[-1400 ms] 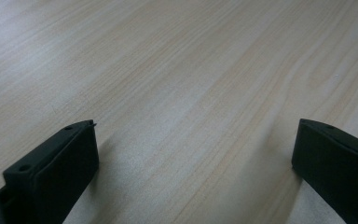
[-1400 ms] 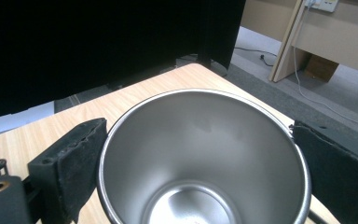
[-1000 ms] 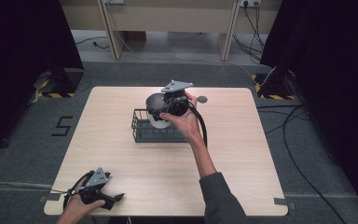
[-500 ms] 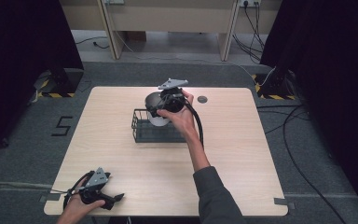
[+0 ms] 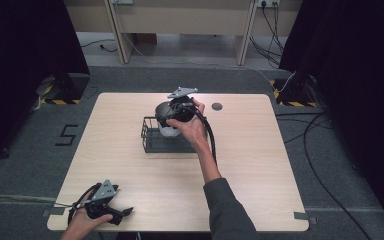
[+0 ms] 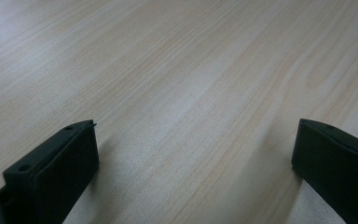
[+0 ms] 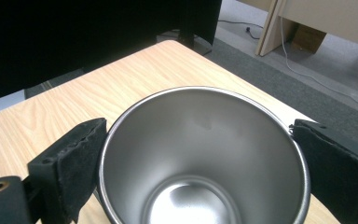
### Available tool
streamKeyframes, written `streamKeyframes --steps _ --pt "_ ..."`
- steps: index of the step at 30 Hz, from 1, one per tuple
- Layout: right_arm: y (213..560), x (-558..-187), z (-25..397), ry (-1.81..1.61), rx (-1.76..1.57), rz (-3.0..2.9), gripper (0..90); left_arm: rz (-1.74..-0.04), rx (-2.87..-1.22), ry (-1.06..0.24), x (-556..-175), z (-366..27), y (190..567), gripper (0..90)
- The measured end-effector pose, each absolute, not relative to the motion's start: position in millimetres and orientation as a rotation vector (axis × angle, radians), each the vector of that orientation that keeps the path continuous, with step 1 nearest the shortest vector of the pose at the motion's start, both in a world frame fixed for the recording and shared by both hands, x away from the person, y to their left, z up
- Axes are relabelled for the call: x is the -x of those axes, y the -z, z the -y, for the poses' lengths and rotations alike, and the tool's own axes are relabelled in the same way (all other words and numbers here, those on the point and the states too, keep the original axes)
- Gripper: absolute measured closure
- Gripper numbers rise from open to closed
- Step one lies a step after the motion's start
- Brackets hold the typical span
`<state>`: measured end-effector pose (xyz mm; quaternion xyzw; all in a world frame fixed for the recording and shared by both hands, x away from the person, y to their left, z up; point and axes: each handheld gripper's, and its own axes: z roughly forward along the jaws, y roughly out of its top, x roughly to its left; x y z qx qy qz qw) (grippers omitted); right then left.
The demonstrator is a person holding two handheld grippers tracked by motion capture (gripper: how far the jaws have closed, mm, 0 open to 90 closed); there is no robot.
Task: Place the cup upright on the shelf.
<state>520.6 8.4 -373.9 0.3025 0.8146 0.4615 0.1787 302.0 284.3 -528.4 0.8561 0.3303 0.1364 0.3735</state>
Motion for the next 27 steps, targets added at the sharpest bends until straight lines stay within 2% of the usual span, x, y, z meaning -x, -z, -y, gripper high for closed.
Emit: streamKeyframes --steps 27 --pt "402 -520 -5 -1.263 -0.909 -2.329 6.2 -0.847 -2.191 -0.349 -302 -284 528 0.0"
